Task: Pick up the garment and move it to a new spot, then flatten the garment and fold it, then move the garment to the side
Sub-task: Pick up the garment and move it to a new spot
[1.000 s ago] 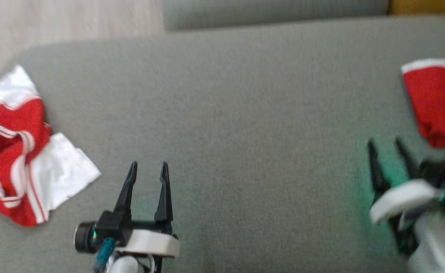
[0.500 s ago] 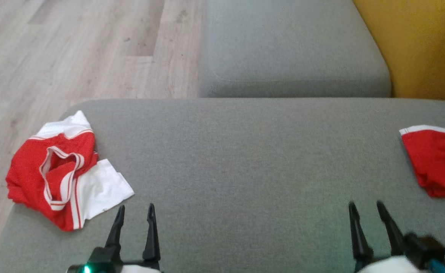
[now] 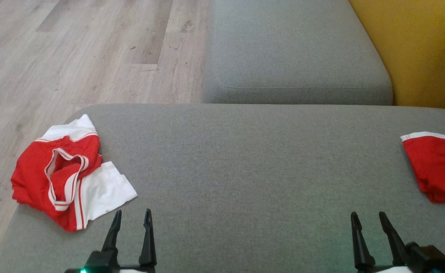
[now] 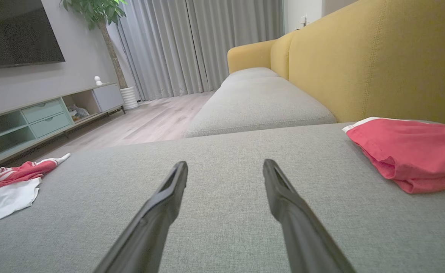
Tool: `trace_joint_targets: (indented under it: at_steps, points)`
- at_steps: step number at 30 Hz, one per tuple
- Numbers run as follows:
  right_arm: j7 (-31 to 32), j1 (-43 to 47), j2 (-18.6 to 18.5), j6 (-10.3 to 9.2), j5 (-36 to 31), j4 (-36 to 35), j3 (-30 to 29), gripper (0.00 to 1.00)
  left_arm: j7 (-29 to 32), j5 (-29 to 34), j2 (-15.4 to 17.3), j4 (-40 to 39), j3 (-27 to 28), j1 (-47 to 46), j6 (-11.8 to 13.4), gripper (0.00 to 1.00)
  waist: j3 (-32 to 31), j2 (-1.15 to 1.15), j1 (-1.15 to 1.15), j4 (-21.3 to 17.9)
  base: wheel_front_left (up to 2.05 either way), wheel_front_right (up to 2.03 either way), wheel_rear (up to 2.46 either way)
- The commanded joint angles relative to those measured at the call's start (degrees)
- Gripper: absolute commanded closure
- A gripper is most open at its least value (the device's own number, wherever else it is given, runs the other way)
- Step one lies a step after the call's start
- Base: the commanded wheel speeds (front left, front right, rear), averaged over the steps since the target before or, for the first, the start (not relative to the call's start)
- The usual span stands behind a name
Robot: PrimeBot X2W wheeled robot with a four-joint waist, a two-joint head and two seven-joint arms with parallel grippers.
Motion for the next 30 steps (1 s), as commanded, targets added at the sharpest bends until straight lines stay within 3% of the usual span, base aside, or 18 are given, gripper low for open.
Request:
trace_joint_targets:
  at_steps: [1,13,22,30]
  points:
    - [-0.66,-1.74,-0.40,-0.04,-0.38,-1.92,1.00,0.00,-0.30,0.20,-0.14,-1.47,2.39,-2.30,-0.09,0.00,0.18,0.00,0.00,0.00,0.00,0.00,0.00]
    - [-0.66,-2.57,-0.39,-0.04,-0.84,-1.39,1.69,0.00,-0.30,0.36,-0.14,-2.42,2.93,-2.10,1.20,0.00,2.00,0.00,0.00,2.19,0.00,0.00,0.00]
    - [-0.66,-5.72,-0.38,-0.04,-0.38,-1.03,3.40,0.00,-0.30,1.52,-0.14,-4.63,4.51,-2.63,1.73,0.00,5.25,0.00,0.00,10.47,0.00,0.00,0.00]
    - [-0.67,-8.39,-0.38,-0.04,-0.30,-0.89,3.50,0.00,-0.30,2.28,-0.14,-6.67,8.31,-2.78,1.91,0.00,8.47,0.00,0.00,20.19,0.00,0.00,0.00]
